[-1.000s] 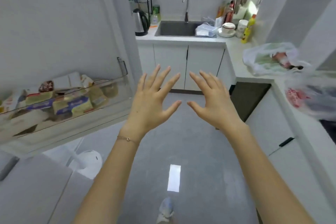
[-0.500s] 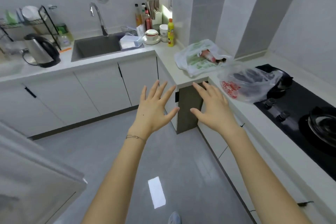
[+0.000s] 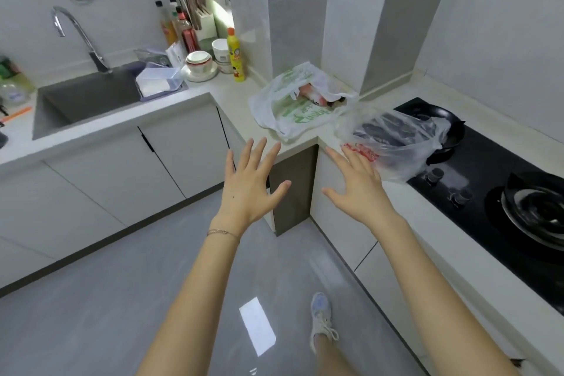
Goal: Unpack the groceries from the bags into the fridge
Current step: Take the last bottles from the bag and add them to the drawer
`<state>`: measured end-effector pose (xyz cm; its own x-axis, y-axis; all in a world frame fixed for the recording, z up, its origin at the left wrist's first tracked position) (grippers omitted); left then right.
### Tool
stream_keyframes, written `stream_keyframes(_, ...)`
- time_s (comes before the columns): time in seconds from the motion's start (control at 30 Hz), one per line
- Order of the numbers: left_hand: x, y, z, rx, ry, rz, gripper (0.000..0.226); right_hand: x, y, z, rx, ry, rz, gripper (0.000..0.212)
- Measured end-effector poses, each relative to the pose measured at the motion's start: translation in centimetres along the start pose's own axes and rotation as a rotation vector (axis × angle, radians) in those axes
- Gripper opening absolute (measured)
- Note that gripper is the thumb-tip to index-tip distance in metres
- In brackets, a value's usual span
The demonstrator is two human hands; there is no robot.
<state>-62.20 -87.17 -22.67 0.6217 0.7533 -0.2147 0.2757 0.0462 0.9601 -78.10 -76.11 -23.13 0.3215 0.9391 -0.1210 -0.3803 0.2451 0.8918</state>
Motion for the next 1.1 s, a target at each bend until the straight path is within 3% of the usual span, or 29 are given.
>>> stream_keyframes(0.27,-13.8,-4.1,-2.3,-0.009,0.0,0.031,0.079,-12.3,0.1,-9.0,-0.031,-0.016,0.032,0.074)
stream_keyframes(0.6,-24.5,-10.5,-0.5,-0.005,0.097,0.14,0.082,-25.1,-2.3,-13.0,-0.134,0.071,0.117,0.064)
stream_keyframes(0.77,-30.2,-14.4,0.2,0.016,0.066,0.207,0.067,-30.2,-3.5,-15.4,-0.115,0.068,0.063,0.056)
stream_keyframes(1.1,-42.8,-19.7,1.8,0.187,-0.085,0.196,0.042,-40.8,-8.8,-20.1,-0.121,-0.058,0.151,0.051)
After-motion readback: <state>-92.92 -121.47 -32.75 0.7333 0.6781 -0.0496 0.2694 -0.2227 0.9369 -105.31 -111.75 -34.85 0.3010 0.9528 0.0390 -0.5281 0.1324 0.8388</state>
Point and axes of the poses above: each hand's wrist, its own x-axis away from the middle knuckle, its own y-axis out of the back of the hand, z = x × y, the point moved 10 cm from there along -x, towards the middle knuckle, and after that the axes turned 7 degrees about y, right-handed, at the moved point
